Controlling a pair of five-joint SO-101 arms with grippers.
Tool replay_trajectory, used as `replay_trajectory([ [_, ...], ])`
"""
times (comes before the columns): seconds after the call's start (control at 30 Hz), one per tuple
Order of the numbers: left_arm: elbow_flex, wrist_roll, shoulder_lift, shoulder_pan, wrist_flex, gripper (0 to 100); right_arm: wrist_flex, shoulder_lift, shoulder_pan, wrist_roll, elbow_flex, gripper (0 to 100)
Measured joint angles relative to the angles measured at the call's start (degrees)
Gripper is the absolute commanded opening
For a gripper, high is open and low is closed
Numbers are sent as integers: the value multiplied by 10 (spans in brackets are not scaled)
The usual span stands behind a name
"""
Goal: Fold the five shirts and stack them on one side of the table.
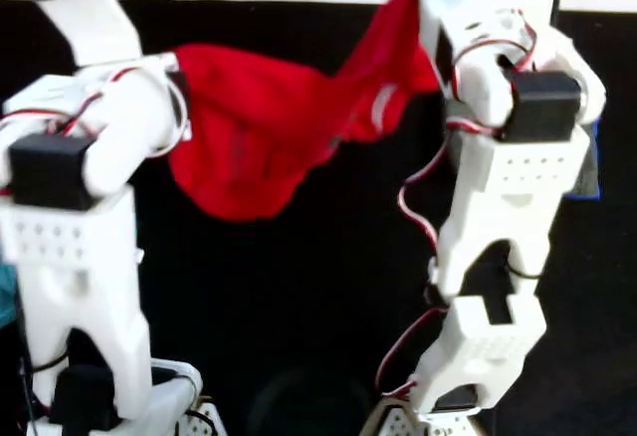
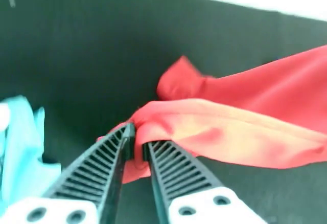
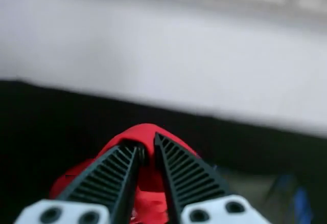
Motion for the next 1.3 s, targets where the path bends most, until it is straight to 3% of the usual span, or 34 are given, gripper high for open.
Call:
replay_trajectory([
  [0.17,135,0,32,0,0,9,102,106,-1,-80,0,6],
  [0.33,255,-2,75,-3,-10,9,112,205,11,-84,0,6],
  [0.5,326,-2,102,-17,-62,9,112,213,31,-74,56,6],
  [0.73,351,-2,107,-21,-92,9,105,98,36,-73,367,6],
  [0.87,373,-2,107,-21,-92,9,47,9,36,-62,568,6],
  [1.2,477,-2,107,-21,-103,9,-101,-195,20,103,1002,15],
  [1.3,486,-2,107,-21,-103,9,-103,-221,18,155,1059,112],
])
